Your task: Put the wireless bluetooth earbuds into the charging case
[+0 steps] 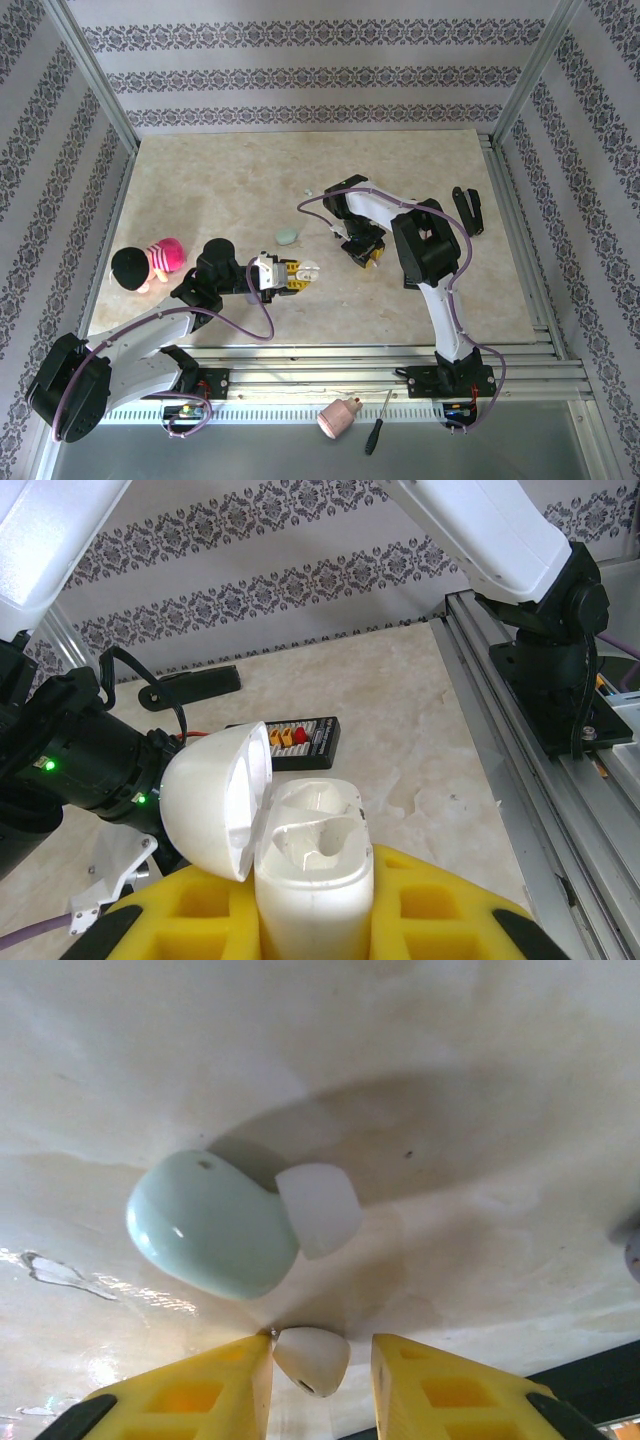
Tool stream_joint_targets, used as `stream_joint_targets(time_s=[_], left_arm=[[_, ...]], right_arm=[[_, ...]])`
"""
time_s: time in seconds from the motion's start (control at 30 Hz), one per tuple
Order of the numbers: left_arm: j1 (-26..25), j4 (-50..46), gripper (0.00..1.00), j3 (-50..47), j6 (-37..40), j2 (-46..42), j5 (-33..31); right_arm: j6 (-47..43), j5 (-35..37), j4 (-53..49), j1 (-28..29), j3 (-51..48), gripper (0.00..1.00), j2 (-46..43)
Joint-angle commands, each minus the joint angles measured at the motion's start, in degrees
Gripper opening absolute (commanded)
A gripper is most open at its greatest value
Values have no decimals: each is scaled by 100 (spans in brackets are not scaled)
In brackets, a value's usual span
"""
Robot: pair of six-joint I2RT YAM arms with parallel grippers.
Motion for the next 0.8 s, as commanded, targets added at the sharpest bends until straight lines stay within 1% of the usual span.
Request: stream_joint_targets(time_s=[0.0,0.17,0.47,0.63,0.77], left_arm=[[-124,-184,0,110,163,-41,195],[-123,-212,0,110,191,-39,187],[-137,-215,0,119,186,6,195],[-141,-181,0,119,160,57,211],[-144,-142,0,110,135,87,209]], right_arm=[[79,-68,121,11,16,31,-29],[79,-71,206,28,-56,25,-158],[139,-262,577,37,-522,25,-744],[153,-660,1104,45,-970,25,-1211],[105,-752,1087,165,-1130,27,-1204]])
